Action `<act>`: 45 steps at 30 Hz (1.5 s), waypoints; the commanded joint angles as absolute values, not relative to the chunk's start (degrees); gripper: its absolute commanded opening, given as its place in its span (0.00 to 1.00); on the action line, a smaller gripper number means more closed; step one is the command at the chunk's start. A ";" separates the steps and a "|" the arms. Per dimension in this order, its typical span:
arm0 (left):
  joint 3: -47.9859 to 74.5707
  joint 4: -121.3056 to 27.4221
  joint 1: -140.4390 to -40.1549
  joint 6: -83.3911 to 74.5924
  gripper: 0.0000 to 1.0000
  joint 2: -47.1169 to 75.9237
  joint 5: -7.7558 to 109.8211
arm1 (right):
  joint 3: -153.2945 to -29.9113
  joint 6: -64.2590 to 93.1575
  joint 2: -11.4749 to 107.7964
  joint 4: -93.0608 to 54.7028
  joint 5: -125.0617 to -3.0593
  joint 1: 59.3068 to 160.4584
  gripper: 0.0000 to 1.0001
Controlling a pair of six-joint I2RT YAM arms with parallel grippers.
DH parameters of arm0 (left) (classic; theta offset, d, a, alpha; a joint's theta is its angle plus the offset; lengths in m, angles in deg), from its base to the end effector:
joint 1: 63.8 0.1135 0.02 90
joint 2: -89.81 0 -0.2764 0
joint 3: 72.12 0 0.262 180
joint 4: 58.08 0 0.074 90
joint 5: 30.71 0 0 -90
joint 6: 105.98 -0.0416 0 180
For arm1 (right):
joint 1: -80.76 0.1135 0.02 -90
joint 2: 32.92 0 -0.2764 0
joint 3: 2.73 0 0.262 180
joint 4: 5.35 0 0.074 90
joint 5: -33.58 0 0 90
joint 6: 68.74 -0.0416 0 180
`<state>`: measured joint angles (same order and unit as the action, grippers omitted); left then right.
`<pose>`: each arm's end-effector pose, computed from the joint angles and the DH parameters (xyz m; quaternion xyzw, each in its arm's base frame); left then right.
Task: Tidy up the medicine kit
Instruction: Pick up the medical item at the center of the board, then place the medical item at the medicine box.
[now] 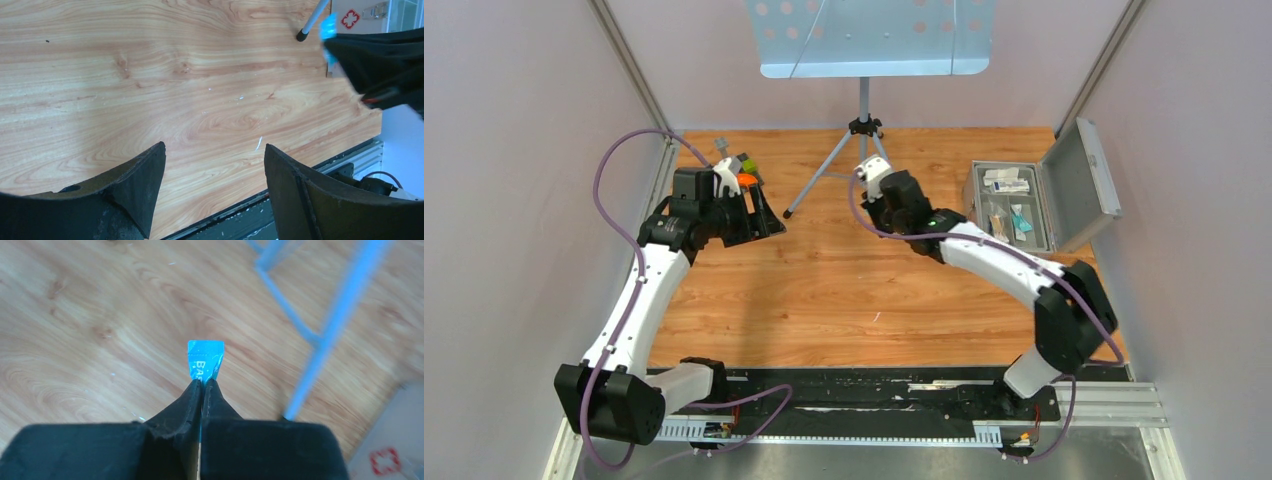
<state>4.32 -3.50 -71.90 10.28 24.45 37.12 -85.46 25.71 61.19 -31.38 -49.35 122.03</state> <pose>0.2389 -0.0499 0.3376 -0.0673 0.9023 -0.2832 0.3179 0.2952 0.2522 0.2675 -0.3225 0.8351 0.0872 0.4370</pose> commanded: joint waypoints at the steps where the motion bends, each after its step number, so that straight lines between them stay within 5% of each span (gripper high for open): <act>1: 4.30 -4.68 -71.36 9.37 0.80 26.00 36.00 | -79.43 23.29 49.51 -32.10 -45.71 116.06 0.00; 11: 3.00 -8.42 -71.36 11.85 0.79 24.89 31.05 | -69.82 25.70 29.92 -34.58 -45.97 90.99 0.00; 17: 3.72 -8.48 -71.36 11.77 0.79 24.55 30.98 | -69.14 26.49 32.32 -33.57 -50.82 77.04 0.00; 25: 3.67 -9.53 -71.42 12.64 0.79 24.01 29.80 | -69.49 28.86 38.38 -32.91 -50.95 74.37 0.01; 31: 3.62 -10.91 -72.41 13.54 0.79 23.62 29.02 | -69.83 27.94 39.08 -33.36 -50.44 74.42 0.42; 40: 4.34 -11.68 -73.06 13.15 0.79 22.48 28.70 | -80.96 26.68 30.10 -39.59 -53.86 74.38 0.47; 45: 4.33 -11.58 -73.11 12.67 0.79 22.46 28.61 | -89.50 28.63 30.49 -40.37 -49.67 71.91 0.61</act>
<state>3.05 -9.94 -72.81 13.10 22.46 29.69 -82.45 27.72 31.35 -41.39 -52.26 74.01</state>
